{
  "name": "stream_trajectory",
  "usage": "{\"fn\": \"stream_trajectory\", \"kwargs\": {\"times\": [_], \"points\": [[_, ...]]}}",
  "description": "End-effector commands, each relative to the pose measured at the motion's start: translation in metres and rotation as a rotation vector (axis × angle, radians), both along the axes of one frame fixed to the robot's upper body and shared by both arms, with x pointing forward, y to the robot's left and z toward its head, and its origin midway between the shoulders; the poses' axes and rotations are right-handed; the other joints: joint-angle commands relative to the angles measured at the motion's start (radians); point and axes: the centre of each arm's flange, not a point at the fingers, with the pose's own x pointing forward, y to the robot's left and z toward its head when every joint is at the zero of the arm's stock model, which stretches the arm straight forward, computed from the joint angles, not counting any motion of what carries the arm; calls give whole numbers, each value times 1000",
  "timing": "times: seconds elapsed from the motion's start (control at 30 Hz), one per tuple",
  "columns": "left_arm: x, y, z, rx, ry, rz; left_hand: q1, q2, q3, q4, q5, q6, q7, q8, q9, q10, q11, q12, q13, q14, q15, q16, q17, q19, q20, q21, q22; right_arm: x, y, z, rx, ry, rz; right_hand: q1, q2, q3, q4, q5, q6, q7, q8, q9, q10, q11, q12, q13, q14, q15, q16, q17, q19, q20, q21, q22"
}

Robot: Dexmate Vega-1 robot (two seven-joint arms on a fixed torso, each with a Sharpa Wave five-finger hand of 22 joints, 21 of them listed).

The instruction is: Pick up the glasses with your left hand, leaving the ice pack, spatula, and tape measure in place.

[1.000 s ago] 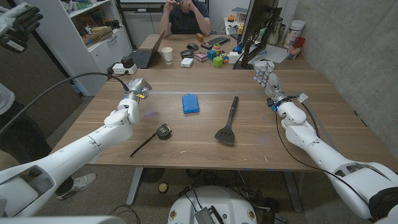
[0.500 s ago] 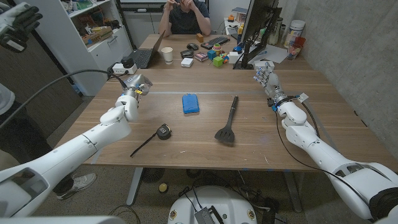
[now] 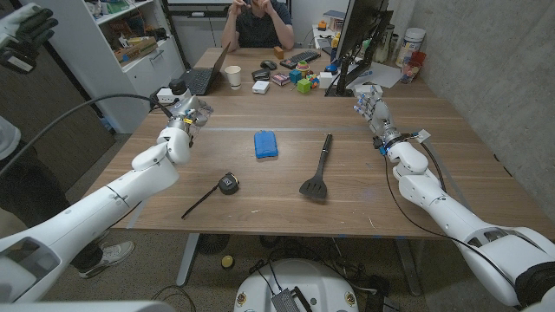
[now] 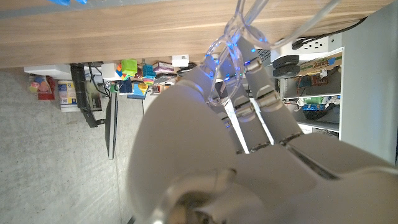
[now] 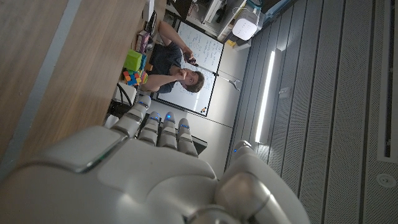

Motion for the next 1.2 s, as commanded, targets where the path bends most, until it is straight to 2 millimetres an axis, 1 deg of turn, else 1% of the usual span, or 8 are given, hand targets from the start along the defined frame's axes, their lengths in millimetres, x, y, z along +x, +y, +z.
{"fn": "stream_trajectory", "kwargs": {"times": [0.03, 0.27, 0.47, 0.63, 0.83, 1.0, 1.2], "points": [[-14, 2, 10, -164, -62, -132, 53, 46, 16, 4, 16, -4, 3, -4, 3, 0, -2, -3, 4, 118, -198, -2, 8, 92, -85, 5, 2, -3, -3, -1, 7, -7, -2, 8, -7, -5, 1, 4, 0, 9, 6, 2, -4, 5, -4, 5, 3, -1, -1, 2, 2, -9, -4, 3], [-25, 7, 13, -265, -106, -184, 54, 45, 17, 5, 17, -3, 2, -4, 3, 2, -2, -3, 4, 120, -197, -5, 9, 91, -86, 7, 1, -5, -4, -1, 7, -13, -1, 9, -7, -6, 1, 5, 1, 10, 7, 2, -4, 4, -4, 5, 3, 0, -1, 2, 2, -10, -4, 3], [-37, 11, 16, -341, -176, -225, 54, 45, 18, 5, 18, -5, 1, -4, 3, -1, -2, -5, 4, 122, -198, -7, 9, 90, -86, 10, 1, -7, -3, 0, 8, -22, 4, 9, -7, -7, 1, 5, 1, 11, 7, 2, -3, 5, -3, 5, 4, 1, -1, 2, 1, -10, -4, 3], [-42, 13, 18, -416, -225, -282, 54, 44, 19, 5, 19, -8, -1, -5, 3, -2, -1, -6, 4, 122, -197, -10, 10, 88, -87, 11, 1, -10, -3, -1, 9, -25, 4, 10, -7, -8, 1, 6, 1, 11, 7, 2, -2, 5, -3, 5, 4, 2, -1, 2, 1, -10, -4, 3], [-48, 15, 16, -489, -303, -289, 54, 44, 20, 6, 20, -10, -5, -5, 3, -3, -2, -8, 4, 124, -198, -13, 10, 86, -88, 13, 2, -12, -3, -2, 15, -29, 7, 10, -7, -9, 1, 7, 2, 11, 7, 2, -2, 5, -3, 5, 4, 3, -2, 2, 1, -10, -4, 3], [-51, 17, 15, -521, -320, -316, 54, 43, 21, 6, 21, -10, -9, -5, 3, -3, -3, -8, 4, 126, -198, -14, 11, 85, -88, 14, 2, -14, -3, -2, 19, -29, 5, 11, -7, -10, 1, 7, 2, 11, 7, 2, -1, 6, -2, 5, 6, 5, -1, 2, 1, -10, -4, 3], [-55, 18, 15, -550, -325, -362, 54, 43, 21, 6, 22, -4, -7, -3, 3, 2, -7, -7, 4, 129, -199, -16, 12, 84, -89, 17, 2, -15, -1, -2, 15, -32, 10, 11, -7, -11, 1, 8, 2, 12, 7, 2, 0, 6, -2, 5, 7, 6, -1, 2, 1, -10, -4, 3]]}}
